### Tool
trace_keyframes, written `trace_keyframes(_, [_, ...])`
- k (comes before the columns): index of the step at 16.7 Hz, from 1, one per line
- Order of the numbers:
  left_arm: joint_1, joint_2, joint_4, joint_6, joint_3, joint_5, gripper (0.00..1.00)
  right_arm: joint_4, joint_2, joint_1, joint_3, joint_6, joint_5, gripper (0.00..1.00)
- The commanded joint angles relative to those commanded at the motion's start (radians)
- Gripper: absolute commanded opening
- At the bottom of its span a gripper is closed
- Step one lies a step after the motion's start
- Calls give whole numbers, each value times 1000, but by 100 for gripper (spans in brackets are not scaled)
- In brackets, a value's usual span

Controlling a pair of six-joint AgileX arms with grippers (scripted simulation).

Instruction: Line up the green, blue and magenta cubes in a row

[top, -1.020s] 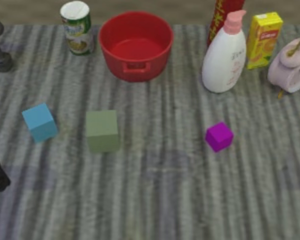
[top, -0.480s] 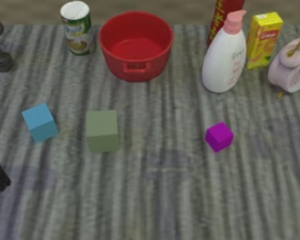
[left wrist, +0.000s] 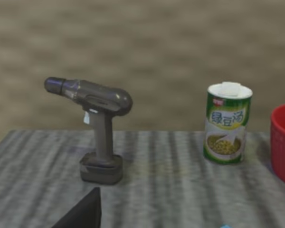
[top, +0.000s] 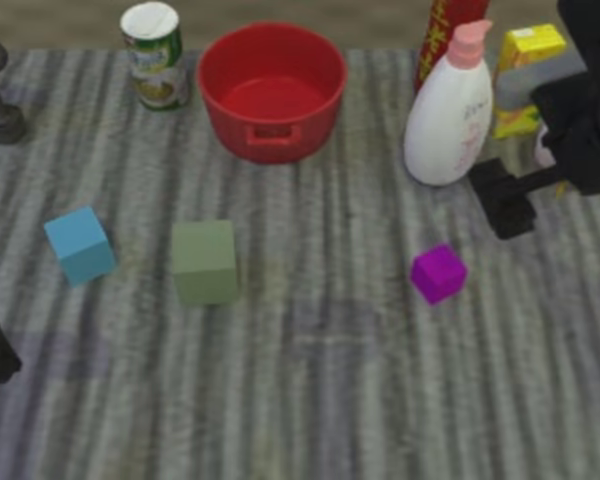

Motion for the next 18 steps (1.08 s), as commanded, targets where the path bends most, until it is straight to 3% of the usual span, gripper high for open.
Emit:
trace_keyframes(8, [0, 0, 0, 0, 0, 0, 100, -253, 491, 107, 430, -11, 2, 100])
trace_keyframes(18, [0, 0, 0, 0, 0, 0, 100, -231, 547, 115, 439, -14, 2, 100])
